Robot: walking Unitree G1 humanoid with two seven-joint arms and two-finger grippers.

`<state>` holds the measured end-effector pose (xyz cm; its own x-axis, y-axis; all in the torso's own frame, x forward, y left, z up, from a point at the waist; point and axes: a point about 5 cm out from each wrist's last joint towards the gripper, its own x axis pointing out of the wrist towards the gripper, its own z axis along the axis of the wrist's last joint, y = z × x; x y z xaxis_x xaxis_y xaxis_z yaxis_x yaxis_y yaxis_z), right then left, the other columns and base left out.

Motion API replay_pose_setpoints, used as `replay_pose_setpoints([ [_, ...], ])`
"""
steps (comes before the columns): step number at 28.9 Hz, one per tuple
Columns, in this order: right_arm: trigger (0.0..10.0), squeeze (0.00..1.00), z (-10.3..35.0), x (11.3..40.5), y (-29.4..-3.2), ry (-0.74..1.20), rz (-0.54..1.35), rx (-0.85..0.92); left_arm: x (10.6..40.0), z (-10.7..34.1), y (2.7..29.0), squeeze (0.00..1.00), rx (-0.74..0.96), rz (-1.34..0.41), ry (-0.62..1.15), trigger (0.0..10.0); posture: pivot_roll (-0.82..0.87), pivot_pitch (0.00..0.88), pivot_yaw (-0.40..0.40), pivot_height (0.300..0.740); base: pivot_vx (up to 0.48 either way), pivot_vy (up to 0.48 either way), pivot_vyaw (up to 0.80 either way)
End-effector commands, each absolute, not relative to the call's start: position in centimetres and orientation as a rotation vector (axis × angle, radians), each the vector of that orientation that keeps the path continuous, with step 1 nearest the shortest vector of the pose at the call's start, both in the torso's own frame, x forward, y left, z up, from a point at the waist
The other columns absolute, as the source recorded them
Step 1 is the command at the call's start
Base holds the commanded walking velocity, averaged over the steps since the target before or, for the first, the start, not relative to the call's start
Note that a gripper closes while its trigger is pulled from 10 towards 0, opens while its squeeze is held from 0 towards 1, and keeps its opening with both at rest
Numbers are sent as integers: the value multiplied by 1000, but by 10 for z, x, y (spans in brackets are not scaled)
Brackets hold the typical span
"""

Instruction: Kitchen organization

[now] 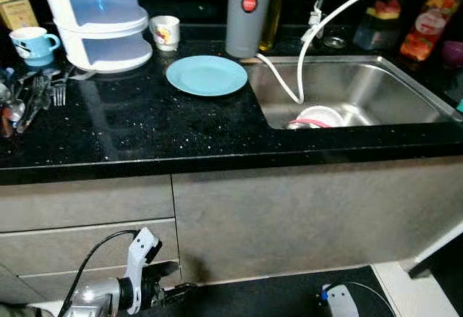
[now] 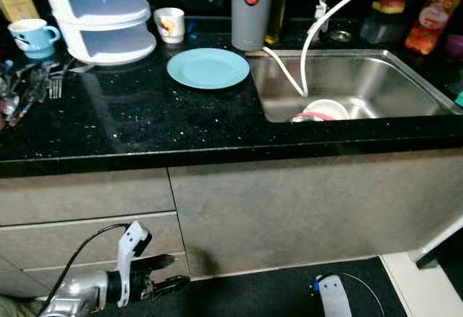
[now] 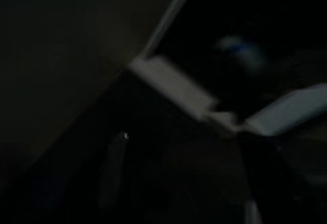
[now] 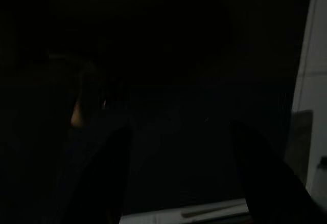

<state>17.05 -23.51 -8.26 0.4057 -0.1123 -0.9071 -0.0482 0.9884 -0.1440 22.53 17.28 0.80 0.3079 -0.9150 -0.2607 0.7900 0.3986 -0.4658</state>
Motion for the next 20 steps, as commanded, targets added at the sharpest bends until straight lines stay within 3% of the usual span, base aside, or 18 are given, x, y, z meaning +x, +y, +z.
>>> replay_pose_setpoints([
  [1, 10000, 0, -84, 170, -232, 1166, -37, -157, 224, 31, 164, 0, -341, -1296, 472, 10000, 52, 7, -34, 740, 0, 0, 0],
  [2, 10000, 0, -84, 170, -232, 1166, -37, -157, 224, 31, 164, 0, -341, -1296, 472, 10000, 52, 7, -34, 740, 0, 0, 0],
  [3, 10000, 0, -83, 172, -231, 1163, -33, -158, 223, 45, 158, 0, -369, -1372, 426, 10000, 55, 1, -37, 740, 0, 0, 0],
  [4, 10000, 0, -82, 175, -229, 1158, -27, -160, 217, 79, 142, 0, -410, -1556, 317, 10000, 61, 0, -39, 740, 0, 0, 0],
  [5, 10000, 0, -82, 175, -229, 1158, -27, -160, 217, 79, 142, 0, -410, -1556, 317, 10000, 61, 0, -39, 740, 0, 0, 0],
  [6, 10000, 0, -81, 177, -229, 1154, -24, -161, 213, 100, 129, 0, -425, -1668, 245, 10000, 61, 0, -39, 740, 0, 0, 0],
  [13, 10000, 0, -81, 176, -232, 1152, -24, -161, 217, 148, 103, 0, -471, -1767, 24, 10000, 55, 0, -35, 740, 0, 0, 0],
  [16, 10000, 0, -81, 175, -233, 1154, -27, -161, 232, 171, 93, 0, -476, -1659, -109, 10000, 54, 0, -31, 740, 0, 0, 0],
  [18, 10000, 0, -82, 173, -234, 1157, -28, -160, 256, 197, 88, 0, -467, -1452, -247, 10000, 54, 0, -31, 740, 0, 0, 0],
  [20, 10000, 0, -82, 173, -233, 1160, -25, -162, 284, 207, 89, 0, -373, -1189, -245, 10000, 59, 0, -28, 740, 0, 0, 0],
])
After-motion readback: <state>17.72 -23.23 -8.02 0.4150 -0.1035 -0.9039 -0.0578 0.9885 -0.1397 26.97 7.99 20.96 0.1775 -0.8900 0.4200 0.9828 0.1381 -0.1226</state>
